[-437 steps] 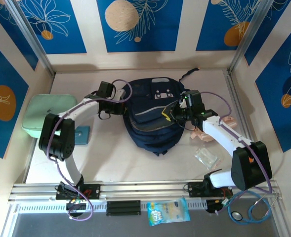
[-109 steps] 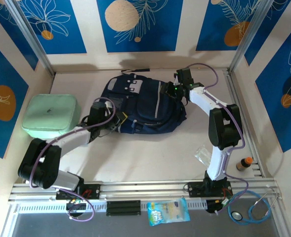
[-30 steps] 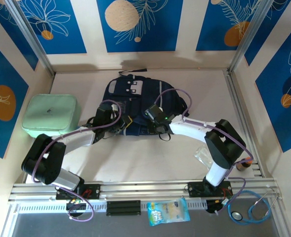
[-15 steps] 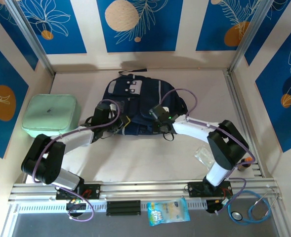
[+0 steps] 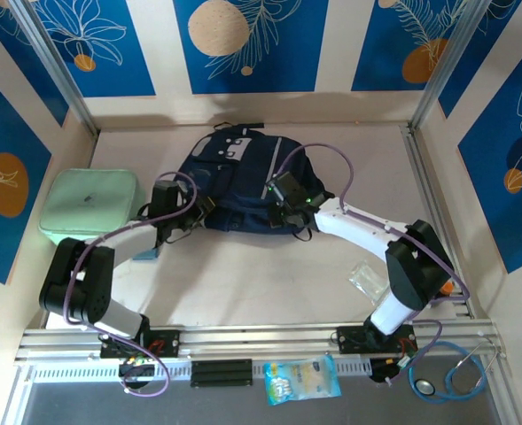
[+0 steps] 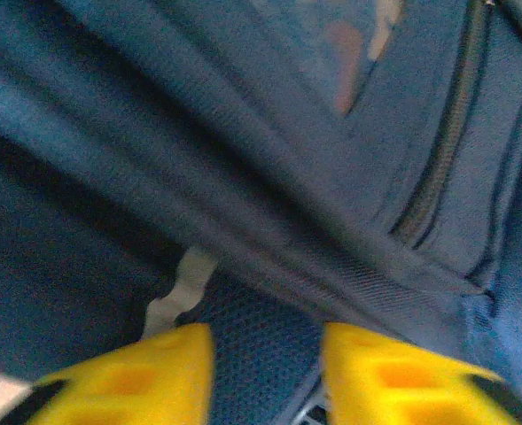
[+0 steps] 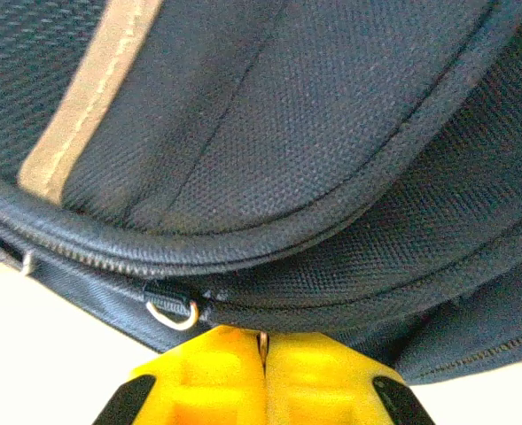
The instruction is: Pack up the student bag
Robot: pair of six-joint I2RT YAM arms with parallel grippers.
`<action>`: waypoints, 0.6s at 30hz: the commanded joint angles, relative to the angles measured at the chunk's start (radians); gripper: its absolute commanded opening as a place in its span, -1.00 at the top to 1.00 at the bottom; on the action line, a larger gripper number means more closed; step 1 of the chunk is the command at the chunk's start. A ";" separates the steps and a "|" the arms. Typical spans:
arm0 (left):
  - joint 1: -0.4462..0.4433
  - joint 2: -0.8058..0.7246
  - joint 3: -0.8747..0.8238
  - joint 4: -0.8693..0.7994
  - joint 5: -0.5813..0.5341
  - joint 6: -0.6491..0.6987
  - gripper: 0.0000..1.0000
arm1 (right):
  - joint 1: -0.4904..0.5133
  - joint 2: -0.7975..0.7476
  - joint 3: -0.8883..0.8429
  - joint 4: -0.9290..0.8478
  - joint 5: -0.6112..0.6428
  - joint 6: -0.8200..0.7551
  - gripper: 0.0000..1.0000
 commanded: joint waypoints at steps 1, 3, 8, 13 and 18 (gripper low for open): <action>0.014 -0.074 -0.004 -0.085 -0.056 0.031 0.01 | 0.017 0.010 0.096 0.056 -0.130 -0.055 1.00; 0.014 -0.119 -0.018 -0.112 -0.067 0.029 -0.05 | 0.031 0.033 0.134 0.051 -0.179 -0.066 1.00; 0.010 -0.202 -0.081 -0.037 -0.003 -0.074 -0.13 | 0.070 0.076 0.203 0.047 -0.283 -0.084 1.00; -0.011 -0.196 -0.143 0.163 0.065 -0.235 -0.14 | 0.098 0.103 0.226 0.057 -0.389 -0.066 1.00; -0.033 -0.132 -0.163 0.309 0.072 -0.325 -0.07 | 0.111 0.115 0.229 0.062 -0.442 -0.042 1.00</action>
